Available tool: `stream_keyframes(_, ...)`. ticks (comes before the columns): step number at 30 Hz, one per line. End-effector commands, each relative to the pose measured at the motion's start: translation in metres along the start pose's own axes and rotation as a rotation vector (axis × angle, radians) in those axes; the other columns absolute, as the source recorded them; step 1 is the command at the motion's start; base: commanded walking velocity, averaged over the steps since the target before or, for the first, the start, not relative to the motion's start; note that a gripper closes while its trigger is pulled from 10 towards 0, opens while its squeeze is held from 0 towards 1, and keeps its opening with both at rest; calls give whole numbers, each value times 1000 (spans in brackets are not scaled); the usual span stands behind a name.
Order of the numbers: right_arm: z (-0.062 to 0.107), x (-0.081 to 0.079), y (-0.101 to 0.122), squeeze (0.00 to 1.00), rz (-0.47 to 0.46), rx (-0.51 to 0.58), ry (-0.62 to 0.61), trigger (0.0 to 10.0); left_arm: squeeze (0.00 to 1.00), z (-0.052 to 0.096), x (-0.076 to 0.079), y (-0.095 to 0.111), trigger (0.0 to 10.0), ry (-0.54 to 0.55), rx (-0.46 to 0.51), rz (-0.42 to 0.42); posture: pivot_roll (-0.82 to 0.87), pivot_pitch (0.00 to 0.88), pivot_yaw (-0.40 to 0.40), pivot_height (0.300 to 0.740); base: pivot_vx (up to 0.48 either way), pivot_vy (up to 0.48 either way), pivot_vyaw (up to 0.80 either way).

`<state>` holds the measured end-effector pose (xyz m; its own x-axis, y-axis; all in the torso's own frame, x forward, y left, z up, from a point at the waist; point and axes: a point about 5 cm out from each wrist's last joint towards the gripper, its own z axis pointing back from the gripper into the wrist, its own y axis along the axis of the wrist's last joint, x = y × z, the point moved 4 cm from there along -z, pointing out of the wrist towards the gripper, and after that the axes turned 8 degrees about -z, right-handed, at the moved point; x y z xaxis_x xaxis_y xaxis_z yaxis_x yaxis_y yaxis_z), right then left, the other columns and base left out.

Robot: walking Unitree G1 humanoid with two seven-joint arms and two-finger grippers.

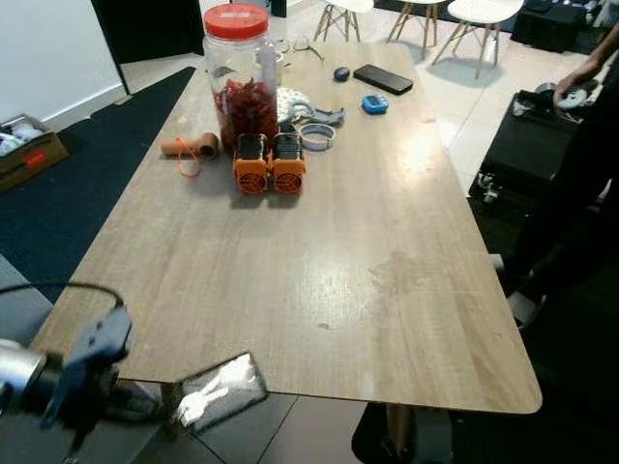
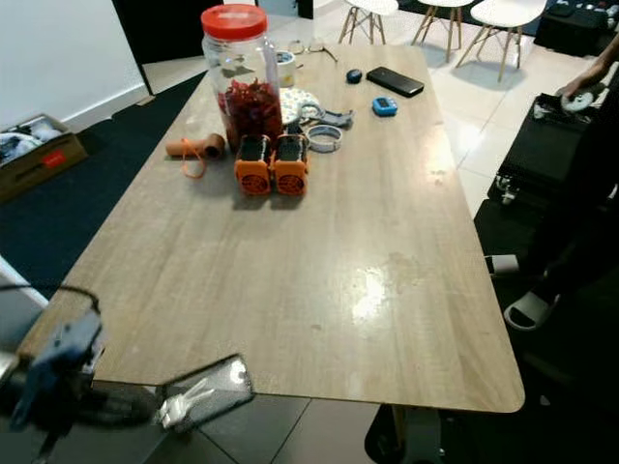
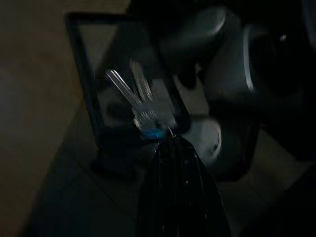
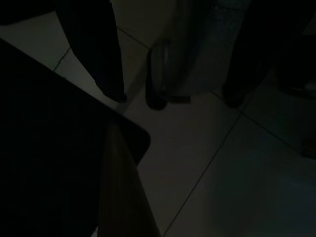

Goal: Hang keys on a hook

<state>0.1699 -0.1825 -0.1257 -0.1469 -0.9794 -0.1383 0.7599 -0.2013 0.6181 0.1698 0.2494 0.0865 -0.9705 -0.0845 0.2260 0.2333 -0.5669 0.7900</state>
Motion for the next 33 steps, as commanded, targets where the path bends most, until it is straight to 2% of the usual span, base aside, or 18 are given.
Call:
stream_keyframes(1,1,1,-5,0,2,-18,3,10000,0,7,10,-24,0,-35,-138,36,93,28,-16,740,0,0,0)
stream_keyframes(2,2,1,-5,0,2,-18,2,10000,0,7,14,-36,0,-51,-193,51,91,28,-16,740,0,0,0)
stream_keyframes(3,2,1,-5,0,2,-18,2,10000,0,7,14,-36,0,-51,-193,51,91,28,-16,740,0,0,0)
stream_keyframes(5,2,2,-5,0,3,-18,0,10000,0,8,25,-60,0,-88,-290,79,90,27,-17,740,0,0,0)
stream_keyframes(10,2,3,-4,0,5,-17,-2,10000,0,3,32,-80,0,-75,-310,119,91,24,-18,740,0,0,0)
stream_keyframes(11,2,3,-4,0,6,-17,-2,10000,0,-4,32,-89,0,-36,-301,113,91,24,-18,740,0,0,0)
stream_keyframes(16,1,2,-4,0,7,-17,1,10000,0,-18,29,-107,0,38,-303,96,94,23,-19,740,0,0,0)
stream_keyframes(18,1,1,-3,0,5,-15,3,10000,0,-31,25,-119,0,124,-308,90,93,21,-18,740,0,0,0)
stream_keyframes(20,0,0,-3,0,5,-15,4,10000,0,-37,23,-125,0,167,-309,110,90,21,-17,740,0,0,0)
stream_keyframes(21,0,0,-3,0,3,-14,4,10000,0,-45,23,-135,0,209,-339,118,90,21,-16,740,0,0,0)
stream_keyframes(23,0,-1,-3,0,3,-14,5,10000,0,-51,25,-143,0,235,-368,136,89,20,-16,740,0,0,0)
stream_keyframes(25,1,-1,-4,0,3,-17,4,10000,0,-59,26,-161,0,320,-449,152,89,19,-18,740,0,0,0)
stream_keyframes(27,1,-1,-5,0,3,-20,4,10000,0,-61,23,-171,0,428,-481,184,87,17,-19,740,0,0,0)
stream_keyframes(28,1,-1,-5,0,3,-20,4,10000,0,-61,23,-171,0,428,-481,184,87,17,-19,740,0,0,0)
stream_keyframes(29,1,0,-7,0,4,-27,2,10000,0,-63,19,-177,0,532,-486,239,84,15,-19,740,0,0,0)
stream_keyframes(31,2,1,-8,0,5,-32,0,10000,0,-67,17,-184,0,653,-490,317,84,13,-19,740,0,0,0)
stream_keyframes(32,2,1,-8,0,5,-32,0,10000,0,-67,17,-184,0,653,-490,317,84,13,-19,740,0,0,0)
stream_keyframes(33,2,1,-9,0,4,-33,0,10000,0,-68,14,-188,0,714,-505,343,84,10,-20,740,0,0,0)
